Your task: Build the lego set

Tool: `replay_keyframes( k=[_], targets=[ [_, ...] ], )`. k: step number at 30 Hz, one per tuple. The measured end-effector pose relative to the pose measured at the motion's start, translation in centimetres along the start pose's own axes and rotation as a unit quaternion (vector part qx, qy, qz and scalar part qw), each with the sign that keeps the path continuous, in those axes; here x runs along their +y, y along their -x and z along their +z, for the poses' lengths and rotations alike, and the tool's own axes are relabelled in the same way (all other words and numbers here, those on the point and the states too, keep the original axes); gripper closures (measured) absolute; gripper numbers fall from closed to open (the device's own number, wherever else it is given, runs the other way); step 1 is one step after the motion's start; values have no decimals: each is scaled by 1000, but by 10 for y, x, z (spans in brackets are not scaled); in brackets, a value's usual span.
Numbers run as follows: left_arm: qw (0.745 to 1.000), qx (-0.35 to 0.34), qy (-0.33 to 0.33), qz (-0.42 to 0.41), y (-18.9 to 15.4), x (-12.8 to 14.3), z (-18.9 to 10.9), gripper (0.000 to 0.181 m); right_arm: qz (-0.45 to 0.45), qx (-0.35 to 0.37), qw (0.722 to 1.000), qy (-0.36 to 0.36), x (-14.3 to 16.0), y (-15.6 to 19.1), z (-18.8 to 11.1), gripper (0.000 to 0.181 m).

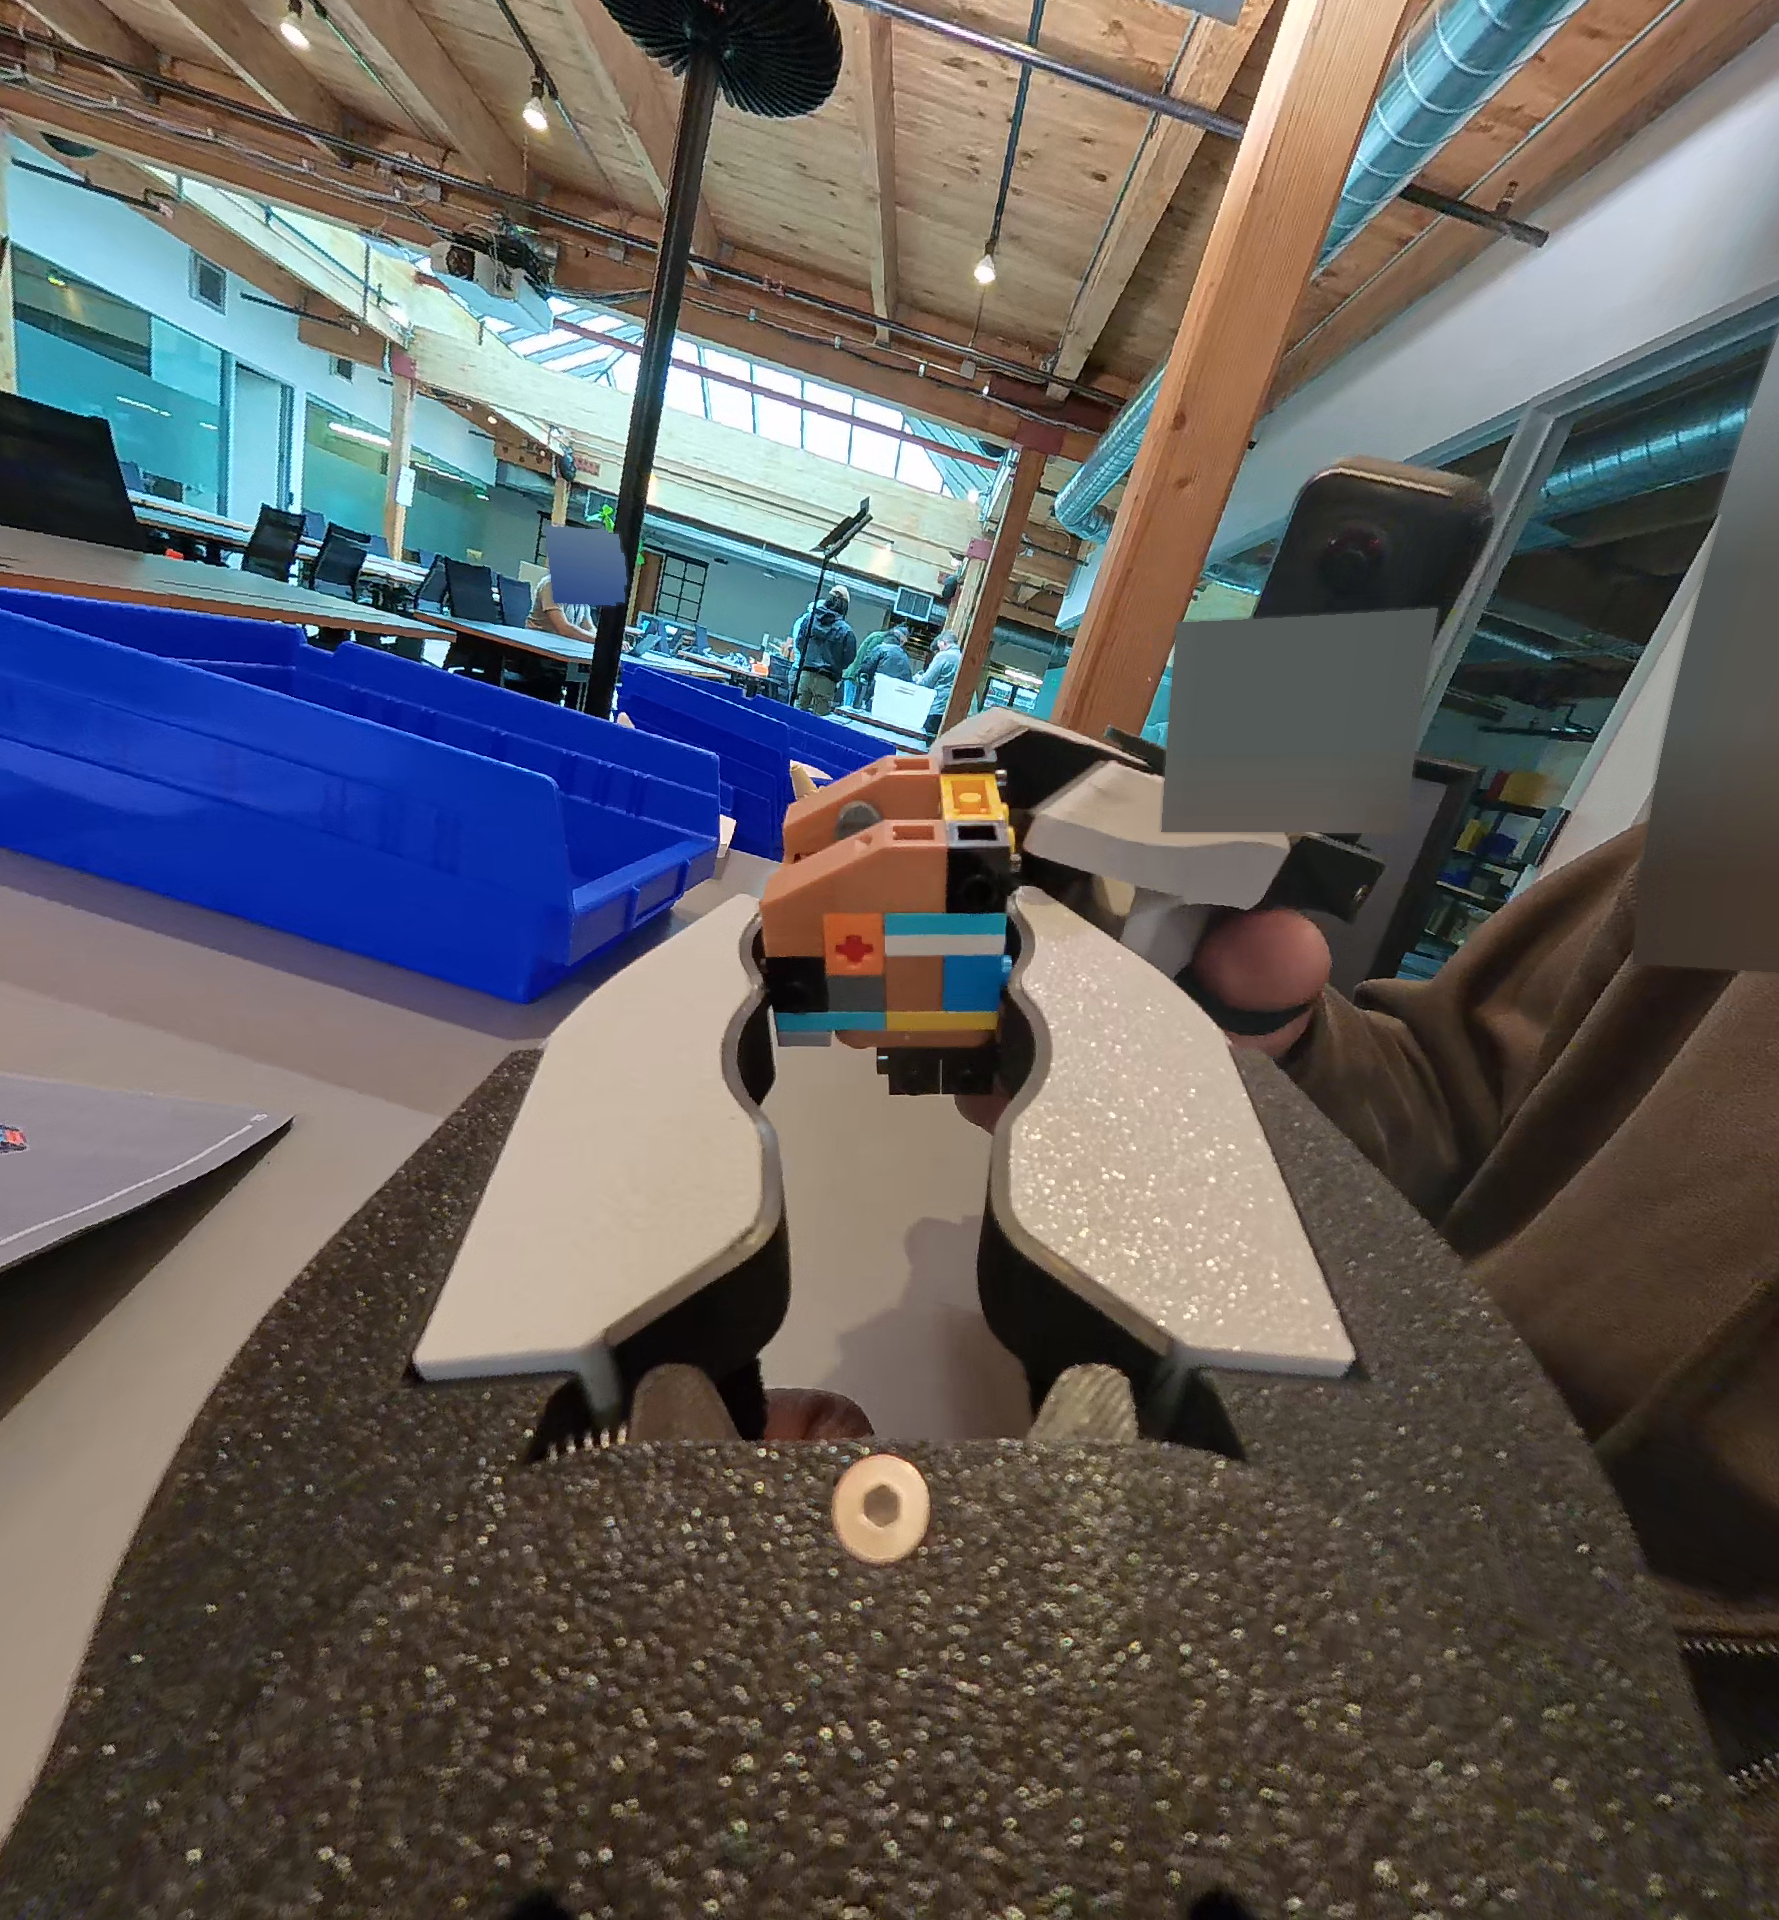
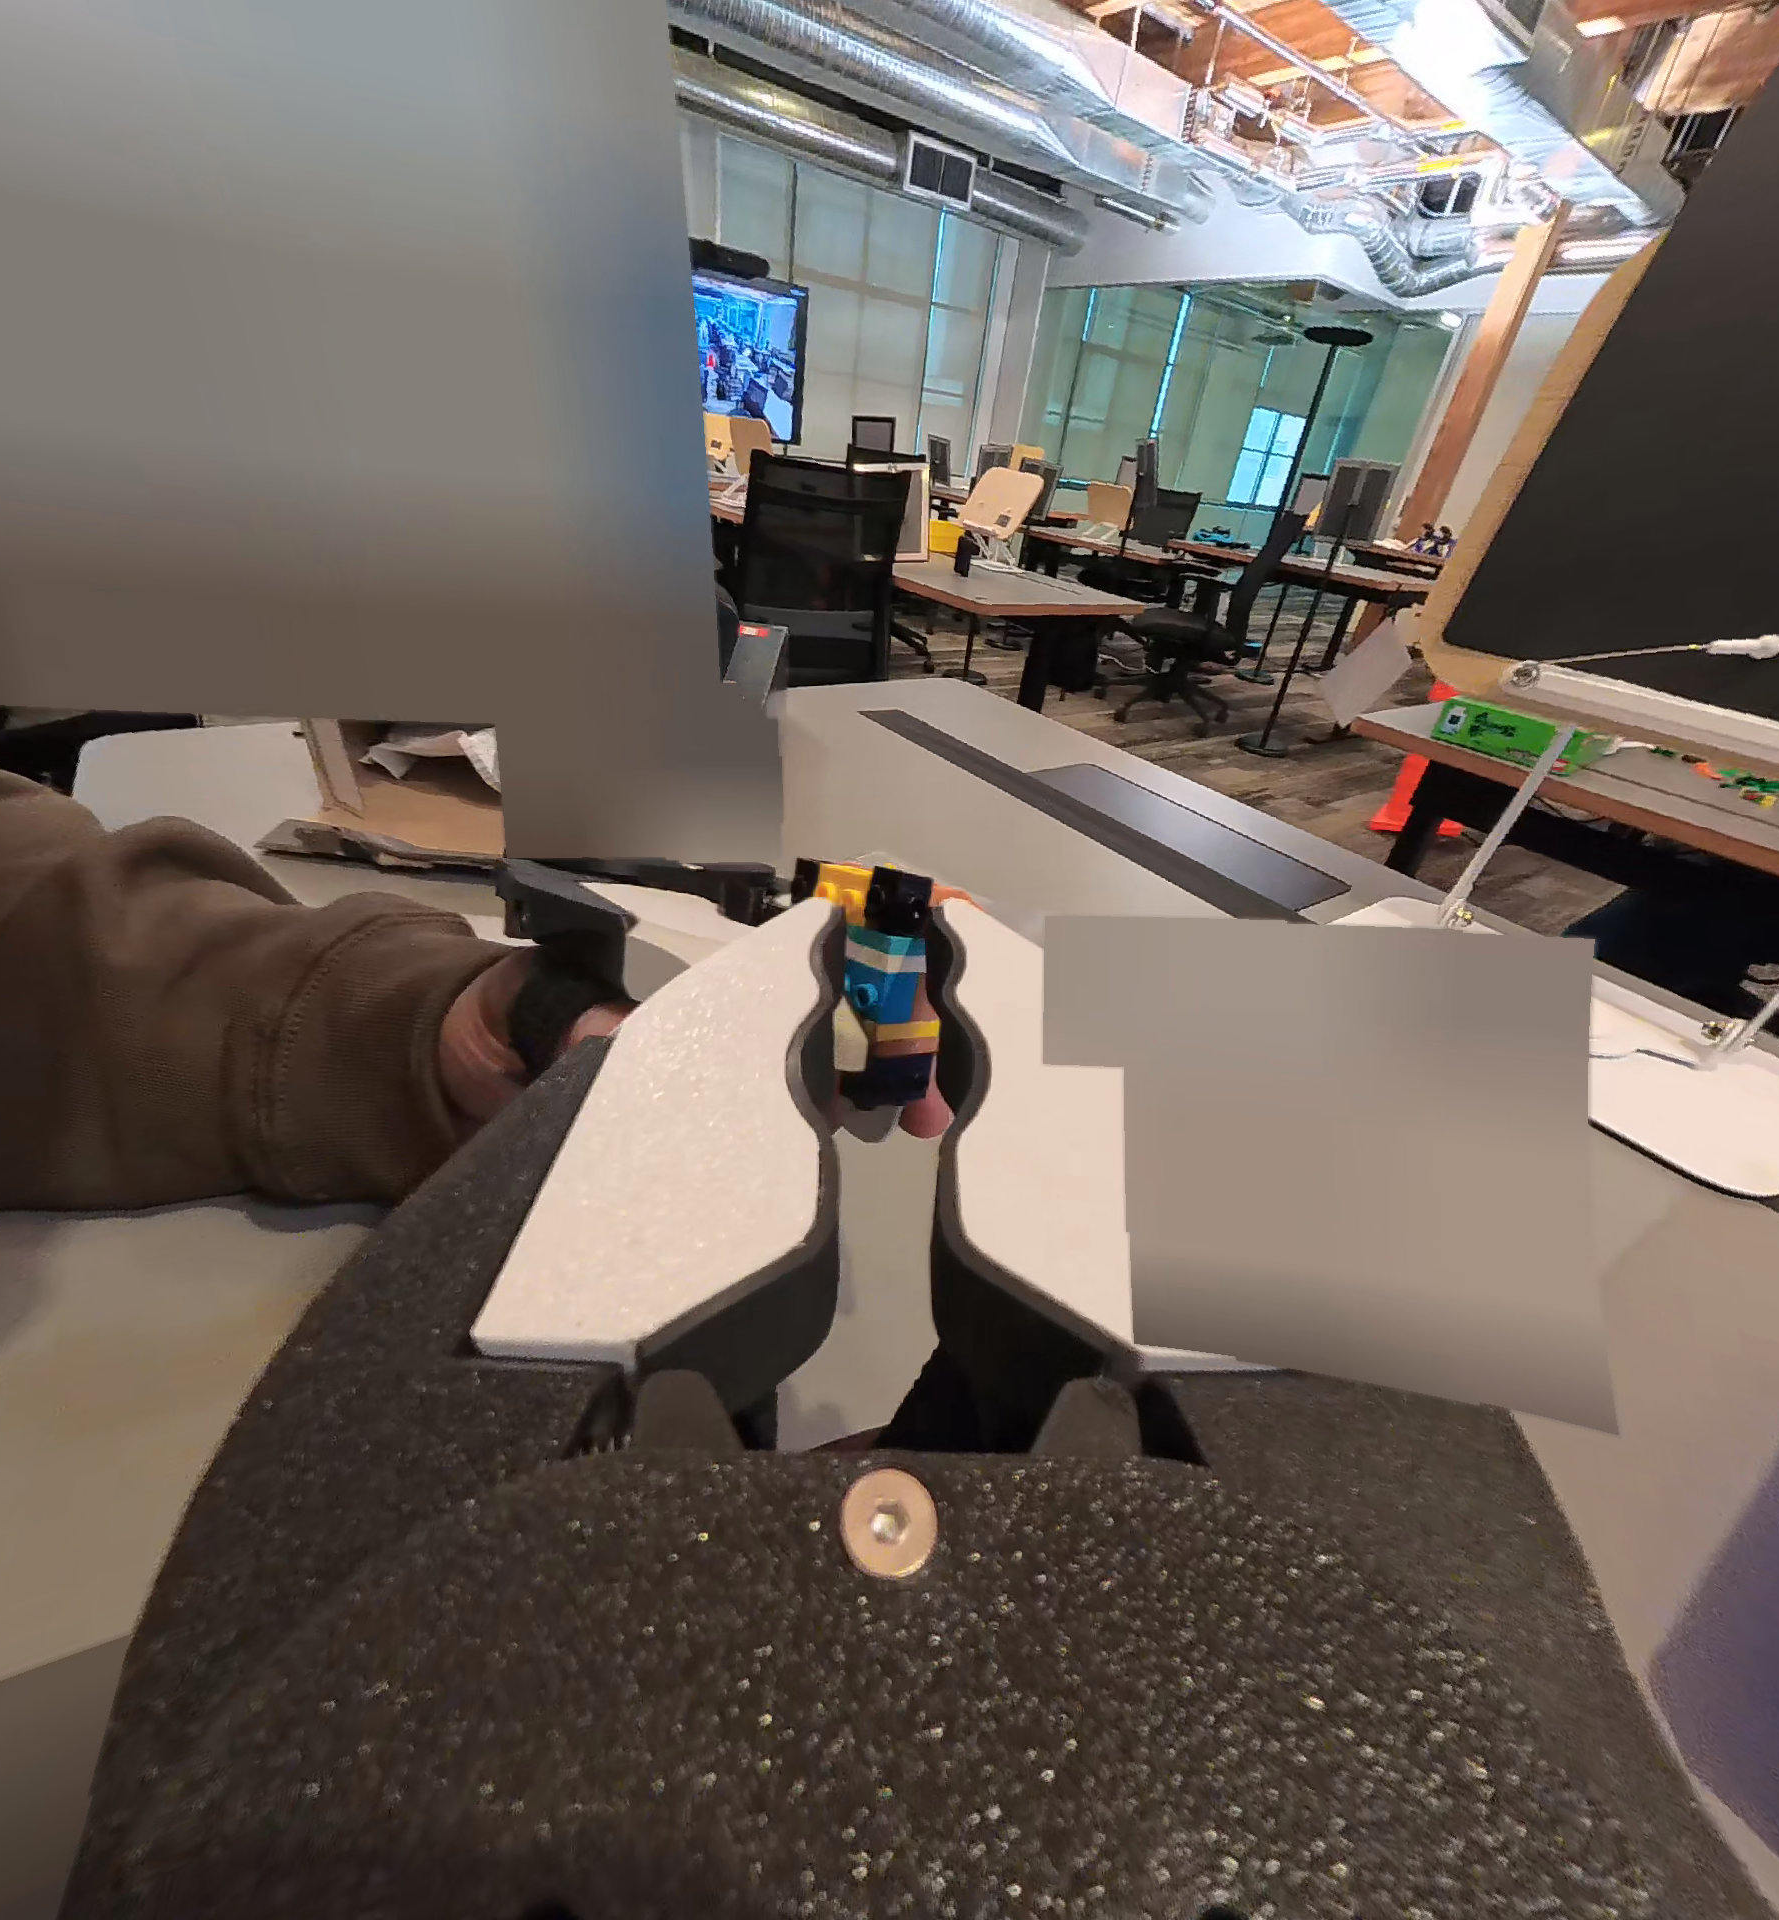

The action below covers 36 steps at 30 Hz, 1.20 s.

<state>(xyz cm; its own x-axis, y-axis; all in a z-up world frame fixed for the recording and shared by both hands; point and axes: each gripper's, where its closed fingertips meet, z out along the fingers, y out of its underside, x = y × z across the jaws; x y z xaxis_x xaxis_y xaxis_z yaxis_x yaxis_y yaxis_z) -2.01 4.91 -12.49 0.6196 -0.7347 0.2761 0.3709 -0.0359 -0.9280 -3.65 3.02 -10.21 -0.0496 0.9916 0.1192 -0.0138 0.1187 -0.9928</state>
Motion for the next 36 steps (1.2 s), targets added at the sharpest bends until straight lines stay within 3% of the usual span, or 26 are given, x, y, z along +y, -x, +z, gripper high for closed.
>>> replay_keyframes(
  k=[15,21,28,36],
  targets=[
    [1000,14,3,-19,-1,0,-1,140,-109,-45,993,-18,1,0,-9,153],
    [1000,1,20,-17,7,3,-3,141,-257,-118,959,-22,12,1,-21,136],
    [998,26,21,-55,7,4,-4,141,-412,-133,901,7,23,-3,-16,121],
    [994,48,30,-89,8,7,-5,141,-476,-159,865,2,21,2,3,116]
  ],
)
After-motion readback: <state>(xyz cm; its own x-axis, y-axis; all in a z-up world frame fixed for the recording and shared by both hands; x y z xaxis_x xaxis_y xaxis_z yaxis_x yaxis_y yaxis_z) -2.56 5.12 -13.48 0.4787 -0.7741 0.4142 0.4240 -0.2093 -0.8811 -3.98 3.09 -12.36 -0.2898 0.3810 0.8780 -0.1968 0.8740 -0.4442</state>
